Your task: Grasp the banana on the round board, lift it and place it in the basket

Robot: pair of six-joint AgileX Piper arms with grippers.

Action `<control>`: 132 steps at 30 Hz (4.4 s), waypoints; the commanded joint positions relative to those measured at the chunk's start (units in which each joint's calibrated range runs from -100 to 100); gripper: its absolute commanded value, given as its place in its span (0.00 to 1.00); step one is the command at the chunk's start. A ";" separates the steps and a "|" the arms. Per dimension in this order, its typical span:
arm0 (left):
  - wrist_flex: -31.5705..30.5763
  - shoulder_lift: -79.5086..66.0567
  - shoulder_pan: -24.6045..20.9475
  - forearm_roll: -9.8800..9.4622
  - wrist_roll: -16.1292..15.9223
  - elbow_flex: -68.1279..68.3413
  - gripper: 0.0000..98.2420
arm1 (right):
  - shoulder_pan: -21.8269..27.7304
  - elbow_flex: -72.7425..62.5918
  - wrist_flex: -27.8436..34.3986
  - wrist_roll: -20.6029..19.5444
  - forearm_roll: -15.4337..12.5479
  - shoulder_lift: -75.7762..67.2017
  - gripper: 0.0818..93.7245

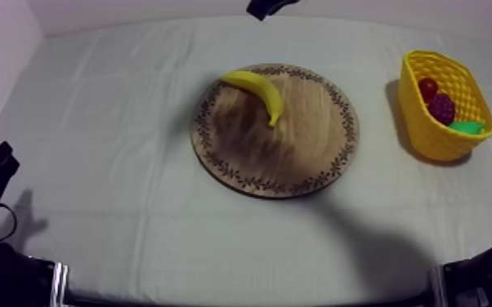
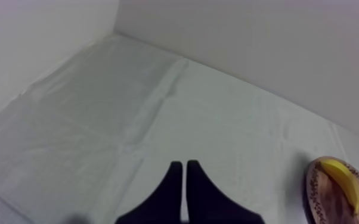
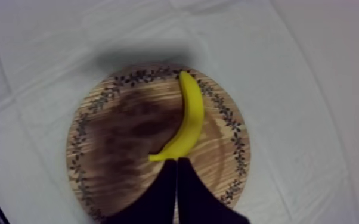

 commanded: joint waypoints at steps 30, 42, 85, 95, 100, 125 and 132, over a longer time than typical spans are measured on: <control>0.00 0.00 0.01 -0.02 0.01 0.03 0.00 | 0.64 -3.45 -0.62 -2.24 4.99 7.11 0.75; 0.00 0.00 0.01 -0.02 0.01 0.03 0.00 | 0.95 1.06 -4.78 -4.04 6.78 15.88 0.76; 0.00 0.00 0.01 -0.02 0.01 0.03 0.00 | 1.29 -15.22 -2.89 -5.20 6.75 39.06 0.33; 0.00 0.00 0.01 -0.02 -0.01 0.03 0.00 | 1.12 -16.01 -3.32 -5.57 7.22 39.27 0.16; 0.00 0.00 0.01 -0.02 0.00 0.03 0.00 | 1.06 -15.24 -3.54 -5.55 7.19 37.20 0.15; 0.00 0.00 0.01 -0.02 0.01 0.03 0.00 | 3.38 0.59 -3.39 -3.48 7.33 8.24 0.18; 0.00 0.00 0.01 -0.02 0.01 0.03 0.00 | 5.81 7.60 -2.64 -4.41 8.15 1.37 0.18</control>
